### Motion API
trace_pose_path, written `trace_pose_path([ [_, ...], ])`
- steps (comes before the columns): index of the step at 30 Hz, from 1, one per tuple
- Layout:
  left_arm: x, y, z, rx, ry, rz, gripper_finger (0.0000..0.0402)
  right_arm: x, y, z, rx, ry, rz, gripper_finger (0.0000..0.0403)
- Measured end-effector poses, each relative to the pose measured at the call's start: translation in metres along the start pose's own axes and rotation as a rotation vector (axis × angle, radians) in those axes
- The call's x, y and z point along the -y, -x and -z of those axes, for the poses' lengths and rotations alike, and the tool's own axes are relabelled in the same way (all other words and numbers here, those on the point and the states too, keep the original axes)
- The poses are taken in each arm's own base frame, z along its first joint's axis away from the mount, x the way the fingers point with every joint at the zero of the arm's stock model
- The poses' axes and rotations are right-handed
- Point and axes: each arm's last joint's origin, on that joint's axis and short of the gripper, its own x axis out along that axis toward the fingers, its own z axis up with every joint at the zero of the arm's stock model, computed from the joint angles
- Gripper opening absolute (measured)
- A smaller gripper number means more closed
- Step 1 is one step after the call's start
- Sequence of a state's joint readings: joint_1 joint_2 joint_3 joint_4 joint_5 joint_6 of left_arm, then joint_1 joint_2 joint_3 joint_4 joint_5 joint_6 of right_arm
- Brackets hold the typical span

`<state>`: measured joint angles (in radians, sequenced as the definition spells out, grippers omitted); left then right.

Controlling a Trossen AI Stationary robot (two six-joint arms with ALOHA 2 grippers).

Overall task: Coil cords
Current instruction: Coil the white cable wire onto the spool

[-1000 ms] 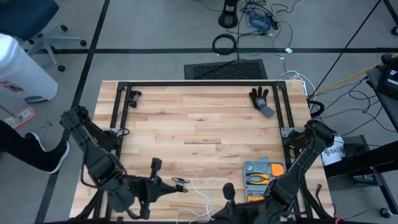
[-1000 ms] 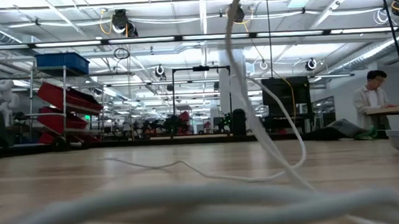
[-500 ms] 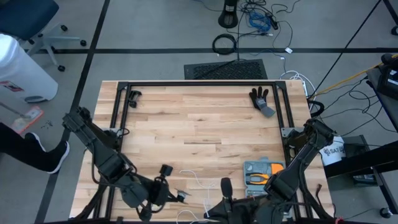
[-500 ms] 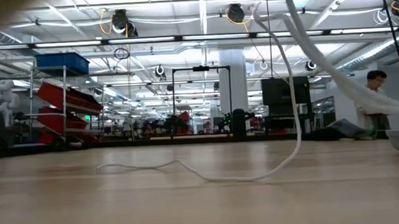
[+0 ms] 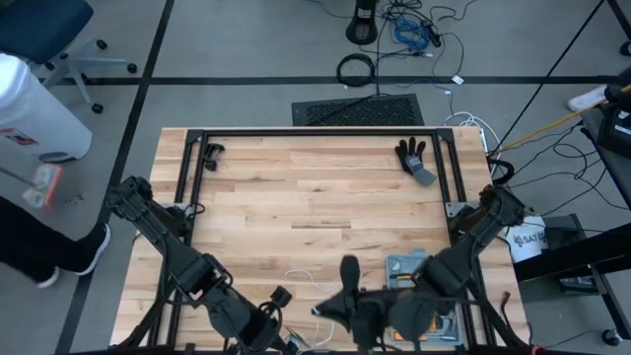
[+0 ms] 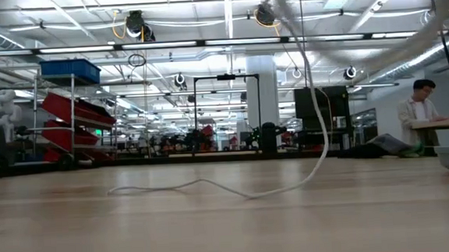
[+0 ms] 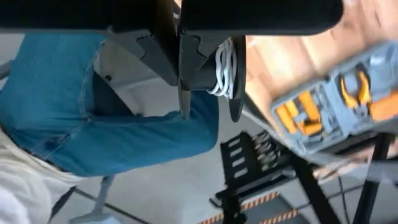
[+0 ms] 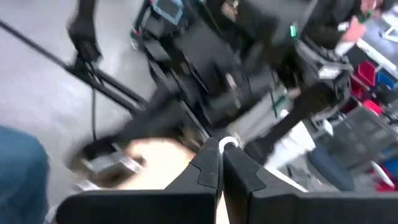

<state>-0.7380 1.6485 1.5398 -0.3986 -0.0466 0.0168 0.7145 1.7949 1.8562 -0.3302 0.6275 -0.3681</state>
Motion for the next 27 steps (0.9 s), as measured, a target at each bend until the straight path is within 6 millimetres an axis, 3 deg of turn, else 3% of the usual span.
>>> trace_pose_path([
  [8,0.012,0.001,-0.009,0.098,-0.119,0.081,0.0002,0.036,0.006,0.013,-0.115,-0.065,0.025,0.0000],
  [15,0.013,0.001,-0.008,0.093,-0.124,0.090,0.0002,0.029,0.021,0.011,-0.140,-0.082,-0.030,0.0000],
  [27,-0.013,-0.015,-0.001,0.051,-0.075,0.026,0.0002,0.035,0.038,-0.023,0.176,-0.057,-0.092,0.0000],
])
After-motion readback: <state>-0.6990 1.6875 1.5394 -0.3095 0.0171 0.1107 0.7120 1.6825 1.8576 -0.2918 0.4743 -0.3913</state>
